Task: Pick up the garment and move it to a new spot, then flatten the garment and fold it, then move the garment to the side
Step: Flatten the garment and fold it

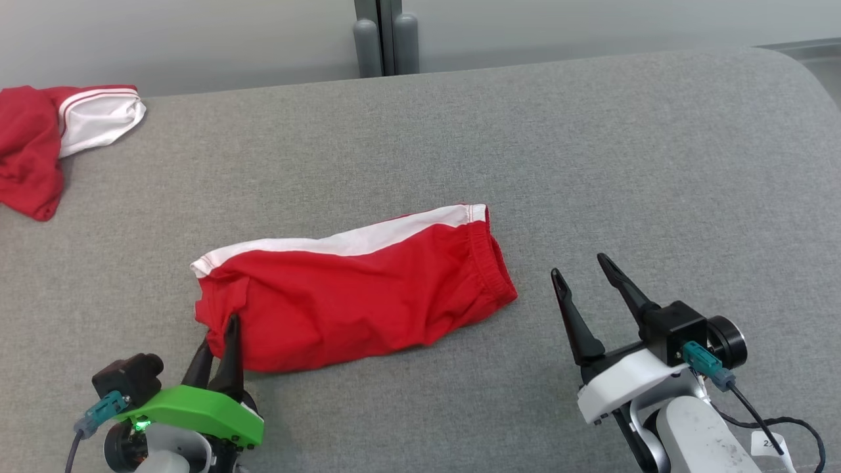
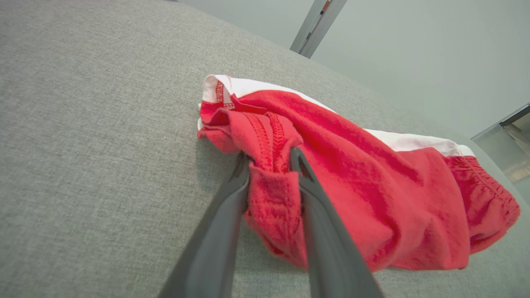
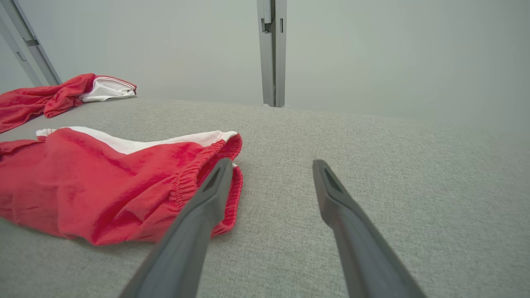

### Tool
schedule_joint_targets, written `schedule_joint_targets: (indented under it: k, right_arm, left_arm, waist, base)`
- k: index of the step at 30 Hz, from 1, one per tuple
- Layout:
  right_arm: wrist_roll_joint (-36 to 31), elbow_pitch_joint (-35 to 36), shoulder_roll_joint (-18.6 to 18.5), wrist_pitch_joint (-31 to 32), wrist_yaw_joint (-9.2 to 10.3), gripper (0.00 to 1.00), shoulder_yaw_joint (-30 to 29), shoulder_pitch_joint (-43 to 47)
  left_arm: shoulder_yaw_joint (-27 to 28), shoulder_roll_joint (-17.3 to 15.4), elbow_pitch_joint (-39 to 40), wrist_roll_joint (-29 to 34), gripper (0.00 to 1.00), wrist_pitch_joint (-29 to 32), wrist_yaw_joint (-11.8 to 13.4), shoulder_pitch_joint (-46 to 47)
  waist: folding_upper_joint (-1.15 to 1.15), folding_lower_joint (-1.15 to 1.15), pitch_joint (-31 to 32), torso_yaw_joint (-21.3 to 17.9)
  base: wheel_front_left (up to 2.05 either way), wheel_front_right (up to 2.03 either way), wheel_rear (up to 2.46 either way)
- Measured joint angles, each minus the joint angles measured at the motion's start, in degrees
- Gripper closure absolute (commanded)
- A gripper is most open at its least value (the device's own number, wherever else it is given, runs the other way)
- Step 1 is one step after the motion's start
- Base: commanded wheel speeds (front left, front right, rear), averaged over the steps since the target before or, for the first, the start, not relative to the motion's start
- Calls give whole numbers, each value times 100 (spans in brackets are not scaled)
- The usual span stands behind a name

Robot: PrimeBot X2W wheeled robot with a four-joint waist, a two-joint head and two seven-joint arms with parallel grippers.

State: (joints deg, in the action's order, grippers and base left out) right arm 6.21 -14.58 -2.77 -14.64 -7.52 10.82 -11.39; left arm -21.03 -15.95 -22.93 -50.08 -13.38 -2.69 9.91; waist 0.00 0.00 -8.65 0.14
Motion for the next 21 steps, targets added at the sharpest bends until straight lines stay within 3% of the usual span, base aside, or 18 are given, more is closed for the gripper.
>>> schedule_joint_targets:
  k: [8,13,21]
  right_arm:
    - [91,-153,-3,69,0,0,54,-44]
    - [85,-230,-2,250,0,0,177,-386]
    - [19,-806,3,822,0,0,522,-1045]
  left_arm:
    - [535,107,240,613,0,-160,43,-116]
    - [1128,477,742,1302,0,-175,-14,-482]
    - [1597,993,1014,2069,0,-175,-197,-976]
  waist:
    - [0,0,196,40]
    - [0,0,275,101]
    - [0,0,378,397]
  base:
    - [0,0,0]
    - [0,0,0]
    - [0,0,0]
